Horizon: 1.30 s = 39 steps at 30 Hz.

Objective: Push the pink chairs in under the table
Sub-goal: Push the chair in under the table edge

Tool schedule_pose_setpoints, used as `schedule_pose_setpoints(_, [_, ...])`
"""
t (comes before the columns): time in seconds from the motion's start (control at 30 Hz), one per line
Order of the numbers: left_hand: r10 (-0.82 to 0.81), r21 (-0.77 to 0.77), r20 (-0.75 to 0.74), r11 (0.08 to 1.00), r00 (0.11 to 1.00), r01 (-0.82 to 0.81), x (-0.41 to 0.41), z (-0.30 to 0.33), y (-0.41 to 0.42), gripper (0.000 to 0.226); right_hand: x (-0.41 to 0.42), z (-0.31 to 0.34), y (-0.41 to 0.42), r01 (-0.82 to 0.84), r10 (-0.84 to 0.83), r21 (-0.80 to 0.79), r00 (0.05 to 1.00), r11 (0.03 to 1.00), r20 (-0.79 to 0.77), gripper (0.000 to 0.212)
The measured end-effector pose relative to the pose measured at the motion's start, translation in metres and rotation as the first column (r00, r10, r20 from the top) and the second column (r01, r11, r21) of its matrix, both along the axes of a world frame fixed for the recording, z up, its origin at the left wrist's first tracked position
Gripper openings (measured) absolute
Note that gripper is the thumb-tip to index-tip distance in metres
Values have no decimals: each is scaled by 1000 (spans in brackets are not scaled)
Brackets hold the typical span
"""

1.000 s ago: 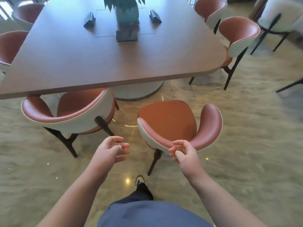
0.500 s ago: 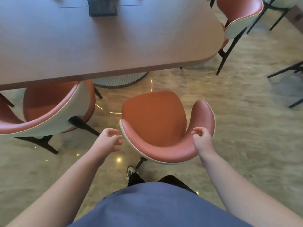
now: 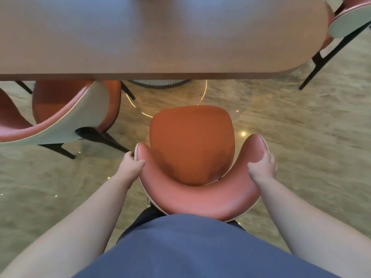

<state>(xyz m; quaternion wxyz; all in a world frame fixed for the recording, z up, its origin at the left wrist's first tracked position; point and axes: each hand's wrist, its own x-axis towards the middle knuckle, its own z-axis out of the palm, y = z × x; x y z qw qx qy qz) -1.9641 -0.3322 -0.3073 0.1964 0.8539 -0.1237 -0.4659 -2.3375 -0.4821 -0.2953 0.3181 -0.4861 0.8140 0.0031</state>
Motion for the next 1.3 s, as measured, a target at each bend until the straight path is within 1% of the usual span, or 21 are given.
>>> schedule_pose_setpoints(0.07, [62,36,-8,997,998,-62,-7,-11,-2,81,-7,-13,-7,20,-19,56,1000,998,-14,91])
schedule_pose_setpoints(0.2, [230,119,-58,968,971,-222,-19,-35,-4,78,-19,-40,-23,133,-133,132,991,982,-10,105])
schedule_pose_setpoints(0.3, [305,128,-33,946,952,-299,-25,-50,-1,88,-33,-52,-39,152,-147,182,988,972,-38,95])
schedule_pose_setpoints(0.37, [336,139,-25,934,942,-329,-26,-57,1,90,-43,-58,-47,160,-159,225,987,961,-23,92])
schedule_pose_setpoints(0.47, [361,126,-29,926,932,-355,-24,-64,3,85,-53,-65,-51,177,-186,259,982,949,10,96])
schedule_pose_setpoints(0.57, [359,88,-3,930,933,-358,-27,-67,7,75,-56,-68,-48,201,-215,234,976,951,34,93])
schedule_pose_setpoints(0.63, [369,61,-3,928,929,-369,-30,-68,10,67,-58,-71,-46,215,-233,214,971,953,63,87])
schedule_pose_setpoints(0.77, [402,27,32,915,915,-403,-33,-69,8,46,-61,-77,-44,246,-268,165,956,955,123,50])
schedule_pose_setpoints(0.87, [407,4,34,913,913,-407,-33,-70,8,36,-63,-81,-40,210,-222,114,969,971,111,37])
schedule_pose_setpoints(0.97, [385,-17,45,923,922,-385,-29,-67,5,35,-63,-79,-42,182,-190,70,974,981,127,31])
schedule_pose_setpoints(1.13, [347,-55,93,938,933,-343,-17,-55,-19,34,-56,-66,-61,161,-166,41,970,986,177,28])
schedule_pose_setpoints(1.3, [329,-88,120,943,937,-320,-4,-45,-44,35,-49,-57,-83,154,-154,17,971,988,181,22])
